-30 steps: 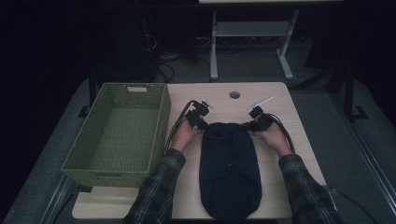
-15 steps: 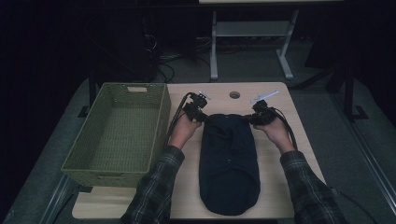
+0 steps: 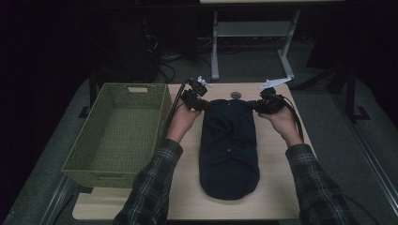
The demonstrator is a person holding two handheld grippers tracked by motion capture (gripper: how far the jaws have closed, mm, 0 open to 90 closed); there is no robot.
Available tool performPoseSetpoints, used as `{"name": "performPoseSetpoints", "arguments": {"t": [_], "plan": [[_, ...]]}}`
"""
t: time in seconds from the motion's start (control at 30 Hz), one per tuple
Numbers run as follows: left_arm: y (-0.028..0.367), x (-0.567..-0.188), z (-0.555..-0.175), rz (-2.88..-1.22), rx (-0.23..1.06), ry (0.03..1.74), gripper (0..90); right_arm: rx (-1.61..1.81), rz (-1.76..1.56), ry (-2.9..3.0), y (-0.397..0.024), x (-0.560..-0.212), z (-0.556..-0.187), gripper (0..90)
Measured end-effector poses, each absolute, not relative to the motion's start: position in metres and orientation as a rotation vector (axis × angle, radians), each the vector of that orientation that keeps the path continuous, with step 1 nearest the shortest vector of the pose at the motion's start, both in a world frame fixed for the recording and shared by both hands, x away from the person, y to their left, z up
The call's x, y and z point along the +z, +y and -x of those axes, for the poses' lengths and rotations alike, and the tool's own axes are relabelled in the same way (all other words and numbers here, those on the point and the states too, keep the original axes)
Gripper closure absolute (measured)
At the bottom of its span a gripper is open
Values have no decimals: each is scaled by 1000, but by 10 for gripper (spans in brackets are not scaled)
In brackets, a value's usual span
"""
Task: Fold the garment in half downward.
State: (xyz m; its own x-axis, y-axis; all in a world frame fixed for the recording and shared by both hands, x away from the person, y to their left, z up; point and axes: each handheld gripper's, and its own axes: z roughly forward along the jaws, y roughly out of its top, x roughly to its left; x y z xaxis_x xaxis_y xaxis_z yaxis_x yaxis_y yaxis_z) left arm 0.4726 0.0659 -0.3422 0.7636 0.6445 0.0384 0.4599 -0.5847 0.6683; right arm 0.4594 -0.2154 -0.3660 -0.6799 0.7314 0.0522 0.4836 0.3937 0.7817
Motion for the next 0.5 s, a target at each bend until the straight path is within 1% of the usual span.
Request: {"name": "performPoseSetpoints", "arguments": {"t": [0.27, 0.37, 0.5], "plan": [[62, -315, -468, -2246, 472, 780, 806, 1186, -1008, 2286, -220, -339, -459, 832], [61, -316, -463, -2243, 454, 767, 804, 1179, -1001, 2291, -220, -339, -455, 832], [64, -322, -452, -2233, 414, 747, 799, 1192, -980, 2296, -223, -347, -442, 831]]}}
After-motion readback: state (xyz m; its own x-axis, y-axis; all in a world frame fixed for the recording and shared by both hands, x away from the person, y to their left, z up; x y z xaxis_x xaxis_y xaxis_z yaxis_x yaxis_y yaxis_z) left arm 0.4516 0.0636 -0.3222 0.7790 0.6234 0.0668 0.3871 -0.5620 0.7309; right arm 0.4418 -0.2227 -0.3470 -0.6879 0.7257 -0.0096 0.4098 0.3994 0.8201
